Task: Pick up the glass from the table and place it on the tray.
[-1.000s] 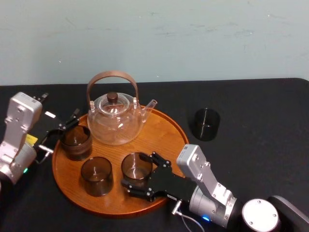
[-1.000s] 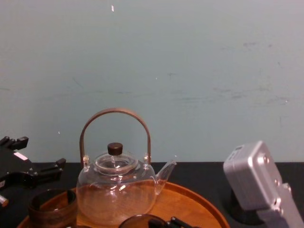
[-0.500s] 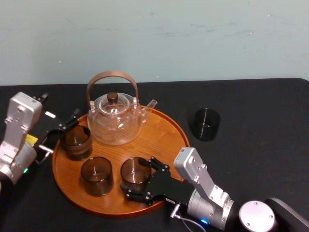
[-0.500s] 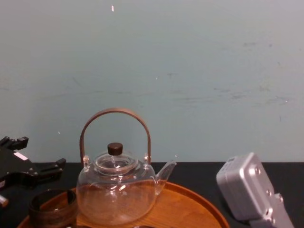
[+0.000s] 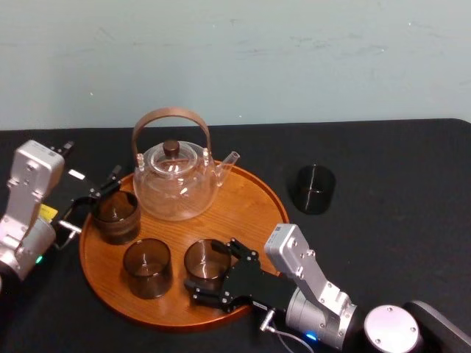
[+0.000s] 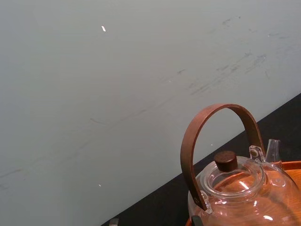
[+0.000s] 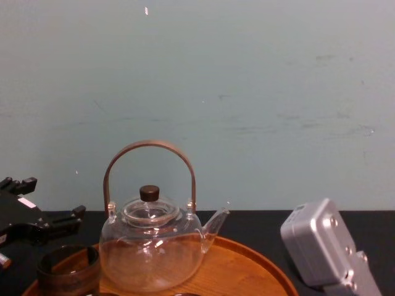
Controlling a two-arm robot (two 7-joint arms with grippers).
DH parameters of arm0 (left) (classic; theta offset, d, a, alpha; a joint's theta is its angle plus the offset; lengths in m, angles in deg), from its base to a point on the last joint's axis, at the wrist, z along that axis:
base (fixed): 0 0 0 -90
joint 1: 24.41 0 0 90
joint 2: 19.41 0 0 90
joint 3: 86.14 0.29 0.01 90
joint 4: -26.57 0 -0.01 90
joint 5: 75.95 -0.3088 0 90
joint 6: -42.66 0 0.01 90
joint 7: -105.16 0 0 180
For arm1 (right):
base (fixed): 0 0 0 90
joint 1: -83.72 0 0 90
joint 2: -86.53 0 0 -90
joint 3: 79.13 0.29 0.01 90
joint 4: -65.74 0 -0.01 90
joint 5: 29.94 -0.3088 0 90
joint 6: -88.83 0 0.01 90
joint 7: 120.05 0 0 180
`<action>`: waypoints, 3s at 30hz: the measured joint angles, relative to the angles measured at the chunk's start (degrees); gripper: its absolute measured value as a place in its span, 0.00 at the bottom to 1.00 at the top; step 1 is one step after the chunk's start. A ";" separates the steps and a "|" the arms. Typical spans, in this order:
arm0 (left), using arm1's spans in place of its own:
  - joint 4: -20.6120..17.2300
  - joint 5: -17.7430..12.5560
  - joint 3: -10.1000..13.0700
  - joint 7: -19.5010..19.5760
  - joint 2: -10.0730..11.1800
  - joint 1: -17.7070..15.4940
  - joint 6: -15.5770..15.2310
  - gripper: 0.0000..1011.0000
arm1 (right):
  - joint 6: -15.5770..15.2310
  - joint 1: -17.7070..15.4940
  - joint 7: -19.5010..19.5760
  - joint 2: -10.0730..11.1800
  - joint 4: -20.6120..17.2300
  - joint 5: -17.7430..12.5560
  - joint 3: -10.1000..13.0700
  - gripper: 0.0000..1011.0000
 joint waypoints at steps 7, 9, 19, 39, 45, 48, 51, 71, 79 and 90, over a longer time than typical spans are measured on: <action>0.00 0.00 0.00 0.00 0.00 0.01 0.00 0.99 | 0.03 -0.03 0.04 0.03 -0.07 0.02 0.05 0.98; 0.00 0.00 0.00 0.00 0.00 0.00 0.00 0.99 | 0.03 -0.03 0.04 0.03 -0.07 0.02 0.05 0.99; 0.00 0.00 0.00 0.00 0.00 0.00 0.00 0.99 | 0.72 -0.44 -0.11 0.41 -0.79 -0.38 0.32 0.99; 0.00 0.00 0.00 0.00 0.00 0.00 0.00 0.99 | 2.27 -8.95 5.65 5.68 -14.86 2.04 5.29 0.99; 0.00 0.00 0.00 0.00 0.00 0.00 0.00 0.99 | 2.24 -12.87 8.13 6.64 -16.99 2.08 8.61 0.99; 0.00 0.00 0.00 0.00 0.00 0.00 0.00 0.99 | 2.23 -14.75 9.42 6.95 -17.68 1.94 10.53 0.99; 0.00 0.00 0.00 0.00 0.00 0.00 0.00 0.99 | 2.30 -16.25 10.62 7.07 -18.03 1.75 12.45 0.99; 0.00 0.00 0.00 0.00 0.00 0.00 0.00 0.99 | -0.05 -16.20 14.95 4.42 -14.58 1.73 21.07 0.99; 0.00 0.00 0.00 0.00 0.00 0.00 0.00 0.99 | -2.23 -10.95 11.23 2.86 -9.26 -0.99 21.65 0.99; 0.00 0.00 0.00 0.00 0.00 0.00 0.00 0.99 | -3.51 -5.32 9.50 2.38 -2.96 -1.54 20.76 0.99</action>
